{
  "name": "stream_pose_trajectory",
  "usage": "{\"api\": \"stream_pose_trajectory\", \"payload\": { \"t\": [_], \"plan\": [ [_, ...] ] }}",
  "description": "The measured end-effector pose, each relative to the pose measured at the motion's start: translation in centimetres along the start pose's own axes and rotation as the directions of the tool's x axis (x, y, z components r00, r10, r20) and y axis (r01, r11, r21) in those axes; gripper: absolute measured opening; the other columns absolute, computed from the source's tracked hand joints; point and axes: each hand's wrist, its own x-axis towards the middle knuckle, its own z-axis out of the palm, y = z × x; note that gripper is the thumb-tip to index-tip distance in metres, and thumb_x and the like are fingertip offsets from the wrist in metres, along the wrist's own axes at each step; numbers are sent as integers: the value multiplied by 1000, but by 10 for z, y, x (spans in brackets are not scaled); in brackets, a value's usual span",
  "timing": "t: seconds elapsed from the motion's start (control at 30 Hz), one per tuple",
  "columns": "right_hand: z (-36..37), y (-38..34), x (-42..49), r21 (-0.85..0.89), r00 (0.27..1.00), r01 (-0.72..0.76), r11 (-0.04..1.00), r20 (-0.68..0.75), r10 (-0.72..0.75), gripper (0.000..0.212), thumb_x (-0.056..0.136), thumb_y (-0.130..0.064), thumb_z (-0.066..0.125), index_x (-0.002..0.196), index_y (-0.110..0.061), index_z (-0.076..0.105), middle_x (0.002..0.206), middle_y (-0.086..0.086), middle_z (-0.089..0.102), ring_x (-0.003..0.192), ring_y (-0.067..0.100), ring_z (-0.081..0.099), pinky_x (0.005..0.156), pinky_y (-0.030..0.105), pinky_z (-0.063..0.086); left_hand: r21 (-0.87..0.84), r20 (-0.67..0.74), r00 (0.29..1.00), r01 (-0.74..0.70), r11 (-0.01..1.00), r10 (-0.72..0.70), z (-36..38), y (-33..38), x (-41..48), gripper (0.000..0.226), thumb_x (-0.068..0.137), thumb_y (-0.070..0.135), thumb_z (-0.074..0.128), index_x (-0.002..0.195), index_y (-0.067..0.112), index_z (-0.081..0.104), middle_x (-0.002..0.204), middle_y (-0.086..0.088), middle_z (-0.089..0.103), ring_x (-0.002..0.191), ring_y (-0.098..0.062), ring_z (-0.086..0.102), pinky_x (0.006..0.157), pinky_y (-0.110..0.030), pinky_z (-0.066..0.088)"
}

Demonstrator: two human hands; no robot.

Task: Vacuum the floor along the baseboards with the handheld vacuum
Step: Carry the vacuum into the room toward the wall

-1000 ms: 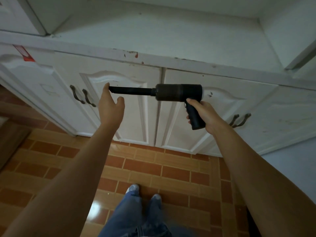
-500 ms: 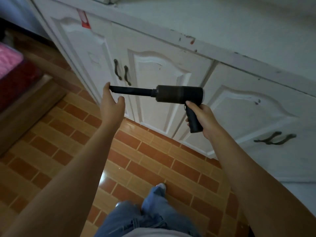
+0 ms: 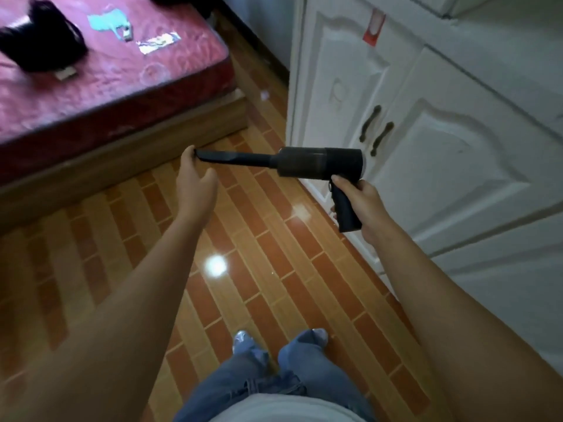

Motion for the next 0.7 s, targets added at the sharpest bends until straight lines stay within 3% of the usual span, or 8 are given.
{"api": "stream_pose_trajectory", "payload": {
  "t": [0.17, 0.23, 0.3, 0.33, 0.4, 0.43, 0.7],
  "plan": [
    [81, -8, 0, -84, 981, 43, 996, 193, -26, 30, 87, -30, 65, 103, -7, 55, 77, 7, 60, 60, 20, 58, 54, 31, 51, -42, -188, 978, 89, 995, -95, -73, -32, -3, 53, 97, 6, 40, 148, 14, 28, 141, -3, 41, 70, 24, 49, 54, 6, 36],
    [109, -9, -2, -127, 961, 70, 989, 274, -33, 26, 87, -31, 65, 98, -10, 57, 76, 6, 61, 61, 20, 59, 54, 30, 50, -64, -255, 957, 126, 990, -139, -98, -46, -11, 53, 98, 8, 41, 148, 17, 27, 144, -1, 39, 86, 16, 52, 61, 5, 36],
    [134, -9, -6, -153, 934, 86, 984, 356, -27, 20, 86, -32, 65, 93, -15, 57, 75, 5, 62, 62, 19, 60, 56, 31, 50, -80, -326, 930, 154, 985, -172, -122, -60, -21, 54, 98, 9, 41, 149, 18, 26, 143, 3, 37, 86, 17, 51, 63, 8, 35],
    [146, -8, -9, -160, 918, 93, 983, 395, -22, 19, 86, -32, 65, 94, -17, 57, 77, 5, 62, 63, 19, 60, 57, 31, 50, -83, -360, 914, 170, 982, -188, -132, -65, -27, 54, 98, 10, 42, 149, 18, 26, 144, 3, 37, 97, 13, 52, 74, 6, 35],
    [167, -7, -14, -185, 883, 104, 977, 468, -5, 23, 87, -32, 65, 103, -17, 56, 83, 5, 62, 68, 18, 61, 60, 31, 50, -94, -420, 879, 203, 975, -224, -151, -78, -36, 55, 97, 11, 43, 149, 18, 25, 150, -1, 34, 131, -9, 41, 101, -16, 33],
    [177, -6, -16, -206, 864, 108, 973, 504, 11, 27, 87, -33, 64, 107, -16, 56, 86, 5, 63, 70, 18, 61, 61, 30, 50, -109, -450, 858, 223, 969, -248, -159, -85, -41, 55, 97, 11, 43, 149, 18, 26, 151, -2, 33, 137, -16, 34, 108, -26, 31],
    [259, -3, -48, -361, 671, 185, 914, 726, 151, 40, 87, -35, 63, 118, -11, 53, 94, 7, 63, 75, 19, 62, 63, 30, 51, -255, -673, 610, 340, 905, -419, -216, -128, -90, 52, 97, 10, 43, 147, 16, 30, 151, -4, 35, 139, -17, 32, 110, -29, 28]
  ]
}}
